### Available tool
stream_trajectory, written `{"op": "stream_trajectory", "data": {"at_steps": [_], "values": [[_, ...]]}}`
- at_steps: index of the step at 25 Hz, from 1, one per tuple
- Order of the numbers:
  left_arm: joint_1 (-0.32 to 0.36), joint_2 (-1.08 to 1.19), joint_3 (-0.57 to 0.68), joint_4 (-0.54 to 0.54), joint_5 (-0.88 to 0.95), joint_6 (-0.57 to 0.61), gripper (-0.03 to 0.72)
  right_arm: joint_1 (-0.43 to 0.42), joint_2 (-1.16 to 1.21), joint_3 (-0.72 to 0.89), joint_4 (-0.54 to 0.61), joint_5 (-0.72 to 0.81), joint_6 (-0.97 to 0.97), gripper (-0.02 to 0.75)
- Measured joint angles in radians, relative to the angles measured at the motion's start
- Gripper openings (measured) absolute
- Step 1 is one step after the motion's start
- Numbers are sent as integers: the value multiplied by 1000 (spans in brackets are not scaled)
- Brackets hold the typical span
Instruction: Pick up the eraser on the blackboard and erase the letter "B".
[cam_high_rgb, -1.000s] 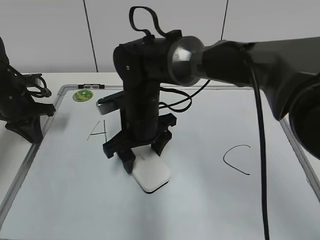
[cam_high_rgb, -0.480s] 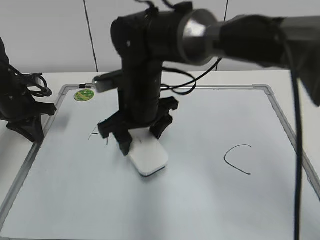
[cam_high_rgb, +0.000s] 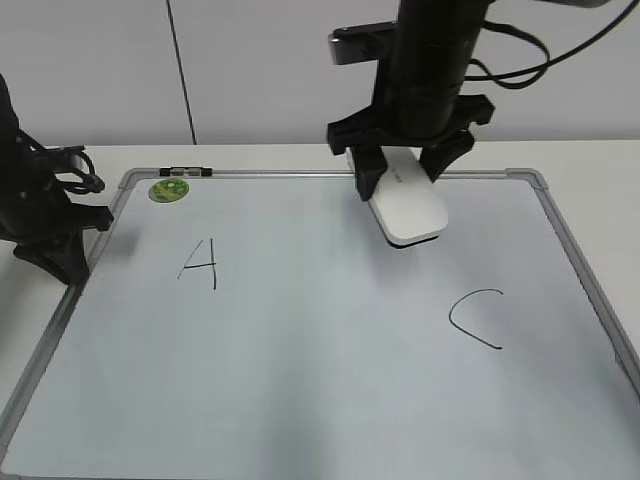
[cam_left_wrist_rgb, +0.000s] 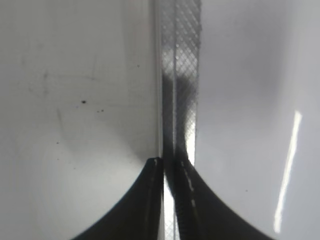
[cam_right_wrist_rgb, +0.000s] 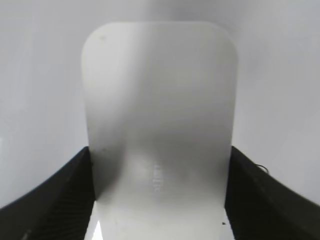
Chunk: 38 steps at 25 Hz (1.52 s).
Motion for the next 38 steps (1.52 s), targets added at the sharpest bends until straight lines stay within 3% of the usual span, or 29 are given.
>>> {"op": "stream_trajectory", "data": {"at_steps": [11, 17, 38], "values": [[0, 0, -2, 14, 30, -2, 55, -218, -114, 282, -62, 4, 38, 531], [0, 0, -2, 19, 41, -4, 55, -347, -145, 352, -62, 4, 40, 531], [0, 0, -2, 21, 43, -6, 55, -494, -2, 370, 98, -48, -134, 531]]}}
